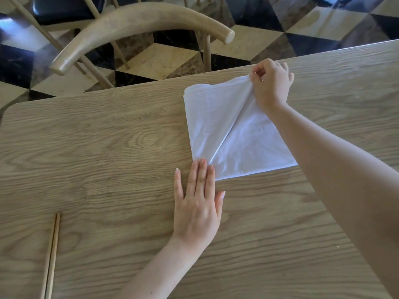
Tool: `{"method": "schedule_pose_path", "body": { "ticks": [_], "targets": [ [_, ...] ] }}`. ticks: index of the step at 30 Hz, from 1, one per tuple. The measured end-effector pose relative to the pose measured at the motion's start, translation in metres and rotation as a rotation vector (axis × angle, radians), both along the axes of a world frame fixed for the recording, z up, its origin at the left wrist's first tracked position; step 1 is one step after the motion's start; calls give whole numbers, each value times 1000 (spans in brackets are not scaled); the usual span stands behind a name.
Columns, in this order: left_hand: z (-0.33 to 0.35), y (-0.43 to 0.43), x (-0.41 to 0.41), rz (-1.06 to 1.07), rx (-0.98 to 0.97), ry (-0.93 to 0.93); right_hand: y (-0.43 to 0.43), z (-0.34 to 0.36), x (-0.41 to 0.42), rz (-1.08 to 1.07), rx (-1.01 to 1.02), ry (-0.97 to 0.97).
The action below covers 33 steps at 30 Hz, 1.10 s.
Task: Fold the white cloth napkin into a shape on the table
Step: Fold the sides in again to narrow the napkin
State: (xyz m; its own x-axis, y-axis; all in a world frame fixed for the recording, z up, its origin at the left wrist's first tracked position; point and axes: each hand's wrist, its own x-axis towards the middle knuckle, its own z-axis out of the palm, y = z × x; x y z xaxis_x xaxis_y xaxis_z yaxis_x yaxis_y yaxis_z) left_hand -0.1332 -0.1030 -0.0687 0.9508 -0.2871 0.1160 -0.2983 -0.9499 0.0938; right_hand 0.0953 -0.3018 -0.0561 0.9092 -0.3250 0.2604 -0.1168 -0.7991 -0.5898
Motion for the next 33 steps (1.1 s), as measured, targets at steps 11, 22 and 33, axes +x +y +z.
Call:
{"method": "schedule_pose_path", "body": {
  "ticks": [11,22,33],
  "targets": [
    [2,-2,1,-3,-11,5,61,15,-115,1153,-440,273],
    [5,-1,2,-50,100,39,52,2,-21,877,-587,357],
    [0,2,3,-78,-68,58,68,10,-44,858,-504,275]
  ]
}}
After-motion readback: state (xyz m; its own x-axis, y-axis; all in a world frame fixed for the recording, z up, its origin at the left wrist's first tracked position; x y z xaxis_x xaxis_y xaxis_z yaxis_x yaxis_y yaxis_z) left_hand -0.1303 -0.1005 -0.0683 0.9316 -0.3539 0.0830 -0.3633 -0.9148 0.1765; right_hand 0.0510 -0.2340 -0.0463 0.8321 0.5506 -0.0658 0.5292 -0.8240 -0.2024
